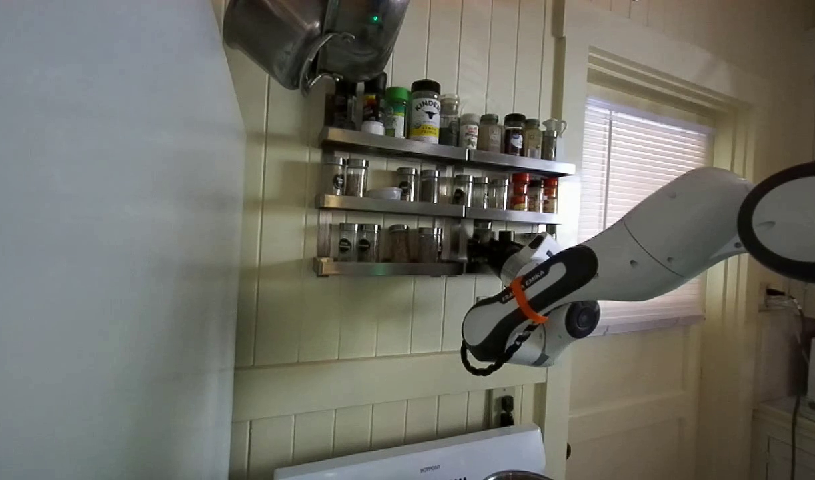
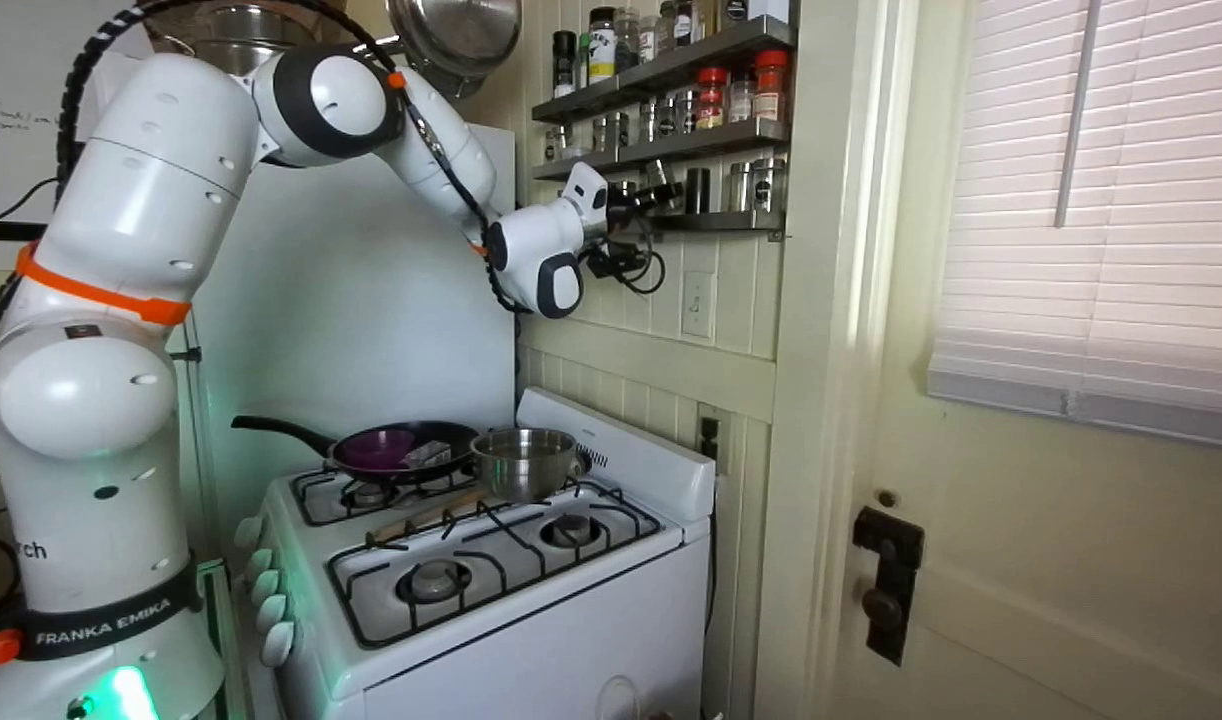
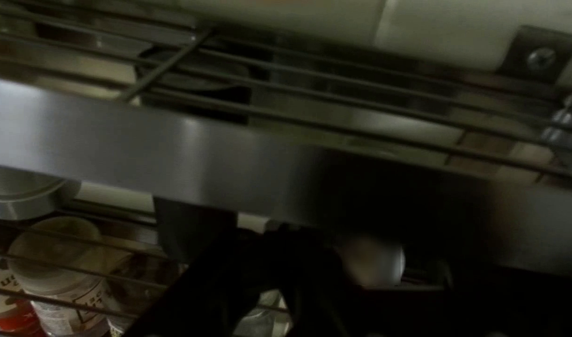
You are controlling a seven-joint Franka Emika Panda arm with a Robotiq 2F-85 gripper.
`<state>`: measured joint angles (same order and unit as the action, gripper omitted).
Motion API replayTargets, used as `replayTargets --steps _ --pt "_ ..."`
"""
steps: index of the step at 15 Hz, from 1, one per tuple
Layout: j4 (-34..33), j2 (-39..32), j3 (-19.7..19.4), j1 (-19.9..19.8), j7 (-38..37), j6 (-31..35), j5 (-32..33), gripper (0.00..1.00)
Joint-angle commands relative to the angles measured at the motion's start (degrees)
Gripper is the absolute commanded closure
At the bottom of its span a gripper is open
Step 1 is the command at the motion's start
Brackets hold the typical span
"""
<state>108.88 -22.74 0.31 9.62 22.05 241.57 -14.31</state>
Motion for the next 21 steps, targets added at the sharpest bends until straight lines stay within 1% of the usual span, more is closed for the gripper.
replayTargets --steps 1,4,5,8,18,19,21 --pt "0.7 0.7 -4.2 4.3 2.1 0.6 -3.4 0.77" --pt "0.6 -0.3 -6.6 6.3 0.2 0.9 -2.9 0.77" --pt "0.1 0.0 -3.1 2.6 1.2 0.1 -1.1 0.52" --pt "0.1 0.0 -3.8 3.4 1.0 0.1 -1.1 0.52" --pt "0.1 0.0 -3.9 3.4 1.0 0.1 -1.1 0.52" --pt "0.1 0.0 -3.9 3.4 1.0 0.1 -1.1 0.77" --pt "0.9 0.1 -3.2 3.2 0.4 0.6 -0.2 0.77"
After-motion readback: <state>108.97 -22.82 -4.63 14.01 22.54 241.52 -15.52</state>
